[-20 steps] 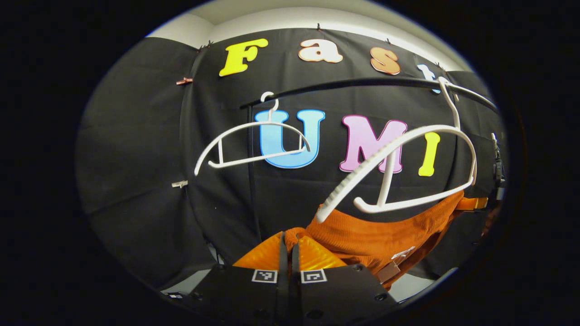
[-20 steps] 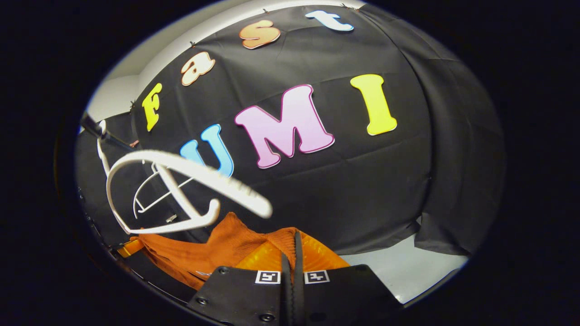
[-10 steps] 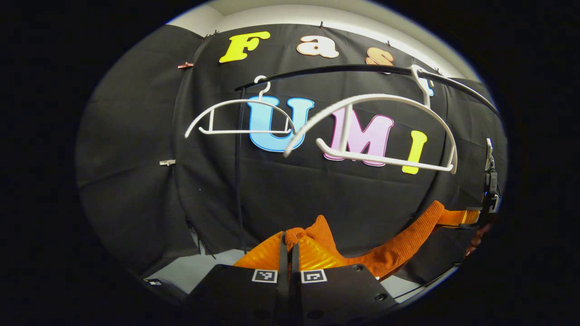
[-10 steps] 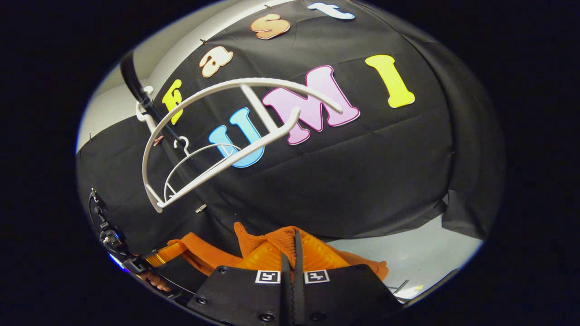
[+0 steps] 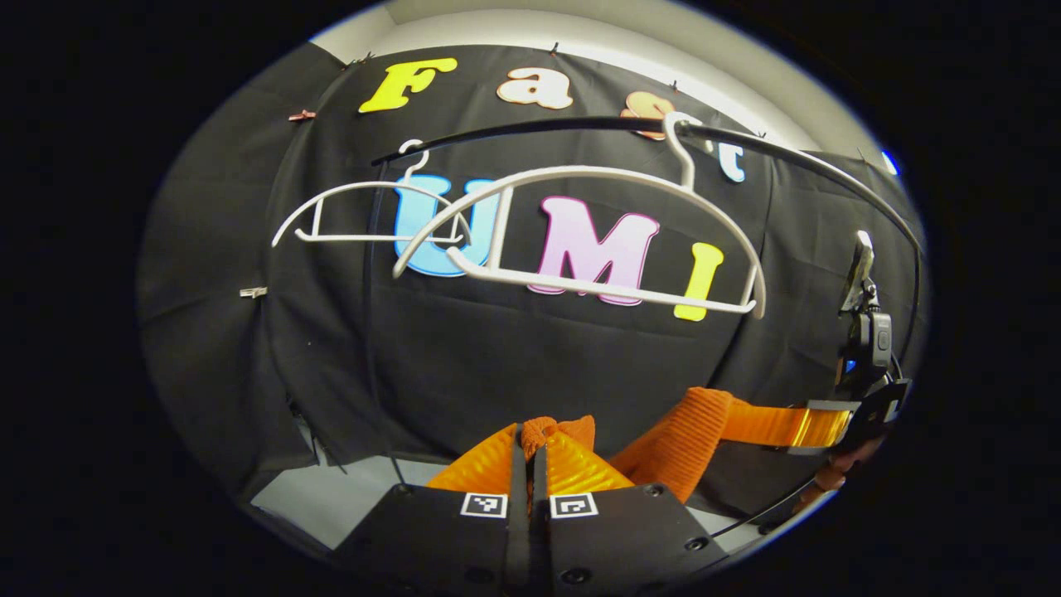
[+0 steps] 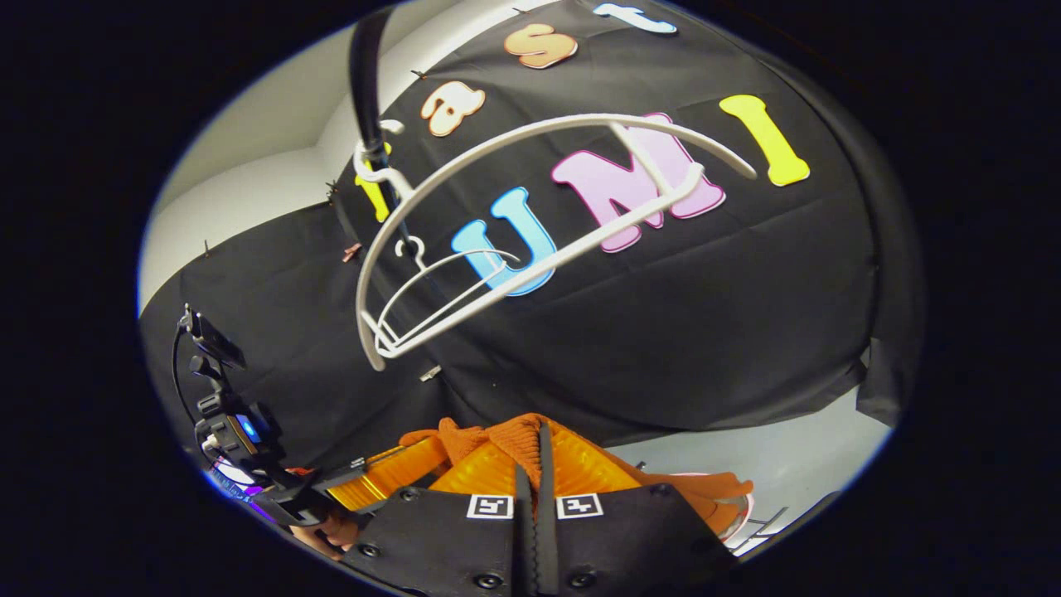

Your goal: Grasp the clothes on the hanger with both hands and then place them into the laundry hamper below.

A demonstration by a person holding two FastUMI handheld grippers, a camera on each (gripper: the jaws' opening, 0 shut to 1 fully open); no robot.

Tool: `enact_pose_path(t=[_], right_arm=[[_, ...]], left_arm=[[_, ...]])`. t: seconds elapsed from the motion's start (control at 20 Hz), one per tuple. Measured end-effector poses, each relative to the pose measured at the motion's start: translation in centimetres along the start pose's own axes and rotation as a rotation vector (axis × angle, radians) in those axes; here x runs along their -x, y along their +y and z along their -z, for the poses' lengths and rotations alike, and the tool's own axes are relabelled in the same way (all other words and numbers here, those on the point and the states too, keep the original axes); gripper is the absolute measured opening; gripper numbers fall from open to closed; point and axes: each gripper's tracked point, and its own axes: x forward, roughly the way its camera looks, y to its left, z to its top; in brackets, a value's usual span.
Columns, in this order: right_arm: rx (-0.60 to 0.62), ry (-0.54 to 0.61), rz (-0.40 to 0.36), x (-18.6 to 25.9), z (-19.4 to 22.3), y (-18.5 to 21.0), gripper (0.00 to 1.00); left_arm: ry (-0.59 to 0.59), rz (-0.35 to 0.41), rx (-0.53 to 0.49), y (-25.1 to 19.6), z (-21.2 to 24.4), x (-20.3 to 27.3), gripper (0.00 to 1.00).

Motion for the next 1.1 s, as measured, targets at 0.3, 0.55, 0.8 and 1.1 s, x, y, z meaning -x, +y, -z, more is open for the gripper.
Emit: enact_pose_path(t=[0.3,0.55,0.8,1.1], right_arm=[[0.037,-0.004,-0.013,-0.2,0.5,0.9,0.05],[0.054,0.099,0.086,-1.4,6.0,-4.3,0.05],[0.107,0.268,0.181,-2.9,13.3,-10.6,0.05],[0.168,0.482,0.322,-3.9,21.1,-18.4,0.05]], left_arm=[[-0.038,0.039,0.030,-1.3,-0.1,-0.3,0.05],[0.075,0.021,0.023,-0.5,6.7,-2.4,0.05],[0.230,0.004,0.010,0.3,15.8,-5.8,0.05],[0.498,-0.053,-0.010,1.7,25.5,-8.1,0.05]])
